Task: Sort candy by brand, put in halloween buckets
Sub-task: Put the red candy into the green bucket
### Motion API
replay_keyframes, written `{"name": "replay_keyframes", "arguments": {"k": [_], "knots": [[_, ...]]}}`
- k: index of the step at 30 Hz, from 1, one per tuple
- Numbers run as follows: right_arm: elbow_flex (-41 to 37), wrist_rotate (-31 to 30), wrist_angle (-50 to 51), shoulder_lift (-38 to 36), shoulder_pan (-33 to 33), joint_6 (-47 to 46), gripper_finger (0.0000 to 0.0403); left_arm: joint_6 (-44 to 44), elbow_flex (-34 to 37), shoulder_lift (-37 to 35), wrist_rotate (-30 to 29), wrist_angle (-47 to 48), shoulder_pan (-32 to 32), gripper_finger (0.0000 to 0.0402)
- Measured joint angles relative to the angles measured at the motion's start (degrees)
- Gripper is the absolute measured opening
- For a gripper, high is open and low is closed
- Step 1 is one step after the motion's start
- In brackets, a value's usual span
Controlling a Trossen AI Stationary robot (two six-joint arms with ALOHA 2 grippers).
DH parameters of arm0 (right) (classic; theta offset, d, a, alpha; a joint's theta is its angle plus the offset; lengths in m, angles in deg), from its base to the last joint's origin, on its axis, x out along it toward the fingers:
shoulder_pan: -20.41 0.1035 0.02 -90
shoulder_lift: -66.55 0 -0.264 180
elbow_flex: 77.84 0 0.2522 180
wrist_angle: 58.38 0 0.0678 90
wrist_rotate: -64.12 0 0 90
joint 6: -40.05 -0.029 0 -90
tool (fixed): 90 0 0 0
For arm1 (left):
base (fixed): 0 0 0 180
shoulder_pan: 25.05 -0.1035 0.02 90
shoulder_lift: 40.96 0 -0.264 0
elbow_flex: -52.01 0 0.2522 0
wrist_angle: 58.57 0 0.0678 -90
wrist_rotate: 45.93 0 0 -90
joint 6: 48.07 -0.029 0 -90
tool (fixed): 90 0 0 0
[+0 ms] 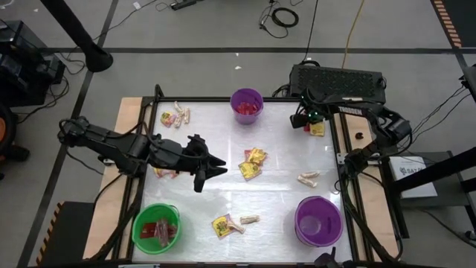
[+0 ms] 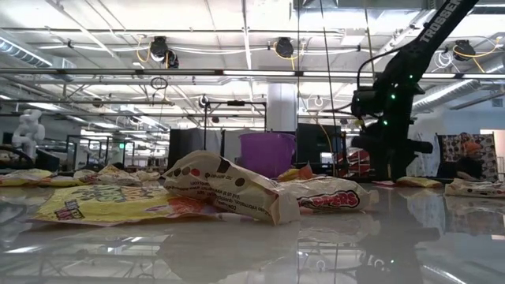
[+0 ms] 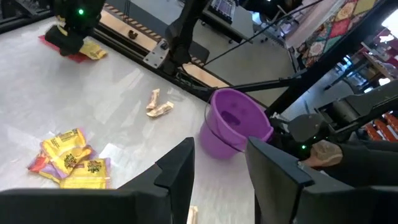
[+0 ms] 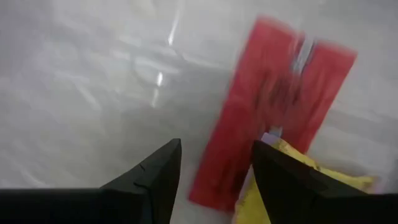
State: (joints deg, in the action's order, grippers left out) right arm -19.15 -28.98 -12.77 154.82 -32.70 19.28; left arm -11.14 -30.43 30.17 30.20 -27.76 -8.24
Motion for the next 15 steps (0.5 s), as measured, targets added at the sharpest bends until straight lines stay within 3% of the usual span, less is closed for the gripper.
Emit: {"name": "replay_keyframes", "arguments": {"k": [9, 15], "knots": [[-0.48, -2.69, 1.01, 1.29, 2.62, 0.65, 0.0167, -0.2, 0.0, 0.0, -0.13, 0.02, 0.5, 0.015], [-0.55, -4.49, 1.08, 1.49, 2.93, 0.09, 0.0112, 0.09, 0.0, 0.0, -0.13, 0.02, 0.5, 0.015]]}}
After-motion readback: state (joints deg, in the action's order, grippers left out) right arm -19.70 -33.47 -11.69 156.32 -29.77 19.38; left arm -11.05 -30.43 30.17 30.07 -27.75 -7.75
